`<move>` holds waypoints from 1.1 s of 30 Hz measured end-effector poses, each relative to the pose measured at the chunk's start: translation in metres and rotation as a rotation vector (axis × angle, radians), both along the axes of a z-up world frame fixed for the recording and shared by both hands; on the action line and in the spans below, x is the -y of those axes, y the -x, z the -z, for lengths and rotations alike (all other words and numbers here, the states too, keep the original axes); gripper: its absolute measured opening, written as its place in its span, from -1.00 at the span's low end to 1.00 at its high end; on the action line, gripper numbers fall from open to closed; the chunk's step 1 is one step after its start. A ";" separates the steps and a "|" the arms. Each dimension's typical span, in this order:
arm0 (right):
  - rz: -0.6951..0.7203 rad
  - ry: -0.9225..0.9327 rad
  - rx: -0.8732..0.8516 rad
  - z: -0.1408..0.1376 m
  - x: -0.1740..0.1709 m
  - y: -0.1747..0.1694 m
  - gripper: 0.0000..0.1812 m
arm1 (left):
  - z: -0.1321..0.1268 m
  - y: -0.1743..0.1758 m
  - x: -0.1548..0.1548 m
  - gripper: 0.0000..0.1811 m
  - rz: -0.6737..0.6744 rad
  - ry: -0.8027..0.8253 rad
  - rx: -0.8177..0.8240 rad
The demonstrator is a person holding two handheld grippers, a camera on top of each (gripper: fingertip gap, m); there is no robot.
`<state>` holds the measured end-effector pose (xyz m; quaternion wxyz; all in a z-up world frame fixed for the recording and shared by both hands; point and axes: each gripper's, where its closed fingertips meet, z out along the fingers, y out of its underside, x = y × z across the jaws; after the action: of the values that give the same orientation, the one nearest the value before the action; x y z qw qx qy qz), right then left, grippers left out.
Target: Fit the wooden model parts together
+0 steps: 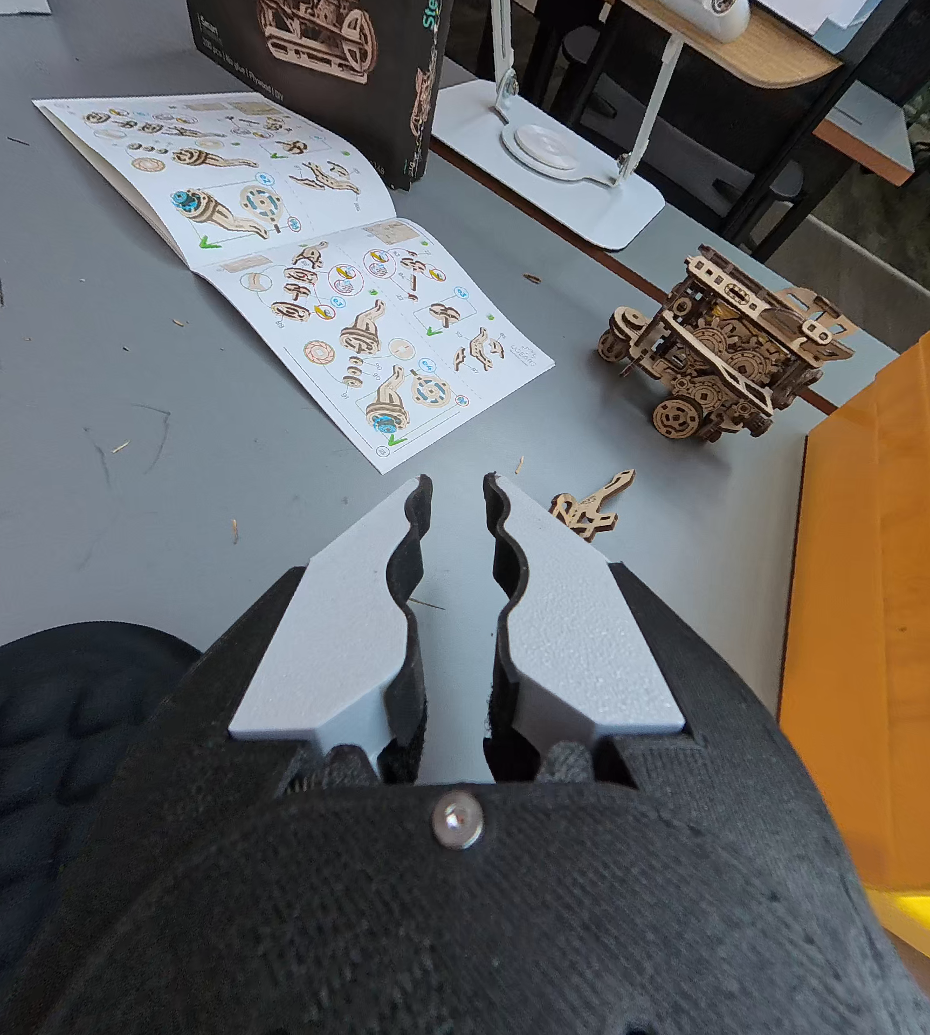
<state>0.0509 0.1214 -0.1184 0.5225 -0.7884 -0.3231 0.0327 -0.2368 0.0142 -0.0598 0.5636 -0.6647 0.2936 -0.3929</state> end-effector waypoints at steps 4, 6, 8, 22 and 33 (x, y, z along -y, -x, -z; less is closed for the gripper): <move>-0.010 0.002 -0.069 -0.004 0.005 0.010 -0.80 | -0.007 0.017 -0.010 -0.65 -0.096 -0.004 0.025; -0.022 -0.006 -0.102 -0.008 0.008 0.015 -0.80 | -0.009 0.029 -0.016 -0.65 -0.164 0.008 0.029; -0.025 -0.005 -0.115 -0.009 0.010 0.019 -0.80 | -0.009 0.038 -0.019 -0.64 -0.204 0.024 0.016; -0.203 -0.024 -0.288 -0.114 0.007 0.095 -0.58 | -0.033 0.046 -0.067 -0.58 -0.209 -0.025 -0.343; -0.412 -0.149 -0.394 -0.120 -0.031 0.180 -0.24 | -0.021 0.049 -0.098 -0.62 -0.182 0.014 -0.229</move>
<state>-0.1293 0.1524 0.0015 0.6138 -0.6442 -0.3701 0.2669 -0.2855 0.1127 -0.0387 0.5551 -0.7329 0.2919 -0.2637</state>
